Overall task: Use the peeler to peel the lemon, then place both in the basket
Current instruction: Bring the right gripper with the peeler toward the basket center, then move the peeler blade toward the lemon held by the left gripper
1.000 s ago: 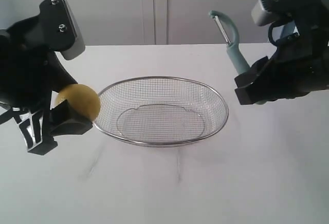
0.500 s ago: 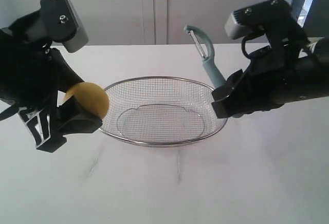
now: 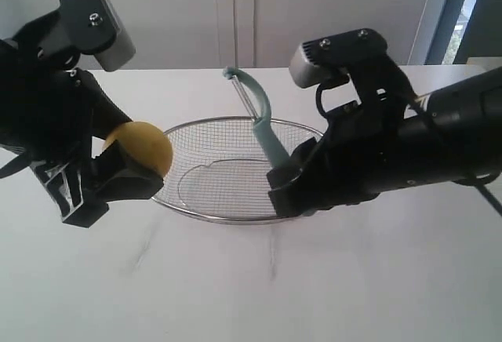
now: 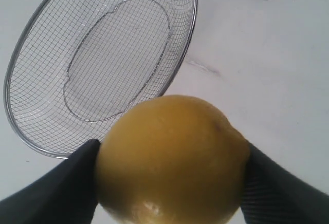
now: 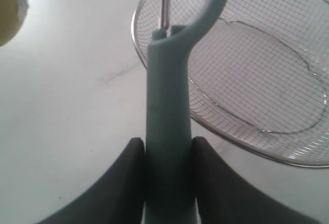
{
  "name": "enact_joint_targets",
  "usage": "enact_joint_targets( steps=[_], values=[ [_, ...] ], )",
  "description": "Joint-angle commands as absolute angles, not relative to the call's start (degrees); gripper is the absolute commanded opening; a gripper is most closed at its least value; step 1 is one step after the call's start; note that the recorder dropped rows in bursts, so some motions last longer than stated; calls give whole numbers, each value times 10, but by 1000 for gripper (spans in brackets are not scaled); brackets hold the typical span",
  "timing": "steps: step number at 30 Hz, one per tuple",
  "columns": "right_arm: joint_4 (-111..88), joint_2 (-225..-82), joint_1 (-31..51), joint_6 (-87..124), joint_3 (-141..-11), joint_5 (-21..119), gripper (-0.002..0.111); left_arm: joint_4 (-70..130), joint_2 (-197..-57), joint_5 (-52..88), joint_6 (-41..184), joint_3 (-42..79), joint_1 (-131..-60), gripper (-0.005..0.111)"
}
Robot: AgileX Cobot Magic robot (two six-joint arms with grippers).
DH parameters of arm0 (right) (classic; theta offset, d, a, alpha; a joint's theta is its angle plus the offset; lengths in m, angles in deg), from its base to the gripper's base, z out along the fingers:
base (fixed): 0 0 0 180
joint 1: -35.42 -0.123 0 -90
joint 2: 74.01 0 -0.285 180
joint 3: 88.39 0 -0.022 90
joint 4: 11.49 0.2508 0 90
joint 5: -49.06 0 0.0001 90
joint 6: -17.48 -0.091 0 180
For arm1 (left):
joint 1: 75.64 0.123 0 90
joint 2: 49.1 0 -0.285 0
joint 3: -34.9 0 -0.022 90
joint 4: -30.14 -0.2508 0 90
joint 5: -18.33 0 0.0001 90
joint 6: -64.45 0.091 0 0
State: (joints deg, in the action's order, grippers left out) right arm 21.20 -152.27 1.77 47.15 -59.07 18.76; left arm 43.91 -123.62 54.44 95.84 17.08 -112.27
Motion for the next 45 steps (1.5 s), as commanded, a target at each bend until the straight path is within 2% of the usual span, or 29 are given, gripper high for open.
enact_joint_targets(
  steps=[1,12,26,35,45],
  values=[
    [247,-1520,-17,484,-566,239,0,452,-1228,539,947,170,-1121,0],
    [282,-1520,-69,484,-551,288,0,461,-1228,540,947,170,-1121,0],
    [289,-1567,-72,484,-551,309,0,463,-1228,540,947,170,-1121,0],
    [289,-1573,-104,484,-551,359,0,463,-1228,540,947,170,-1121,0],
    [300,-1573,-103,482,-551,341,0,463,-1228,540,947,170,-1121,0]
  ],
)
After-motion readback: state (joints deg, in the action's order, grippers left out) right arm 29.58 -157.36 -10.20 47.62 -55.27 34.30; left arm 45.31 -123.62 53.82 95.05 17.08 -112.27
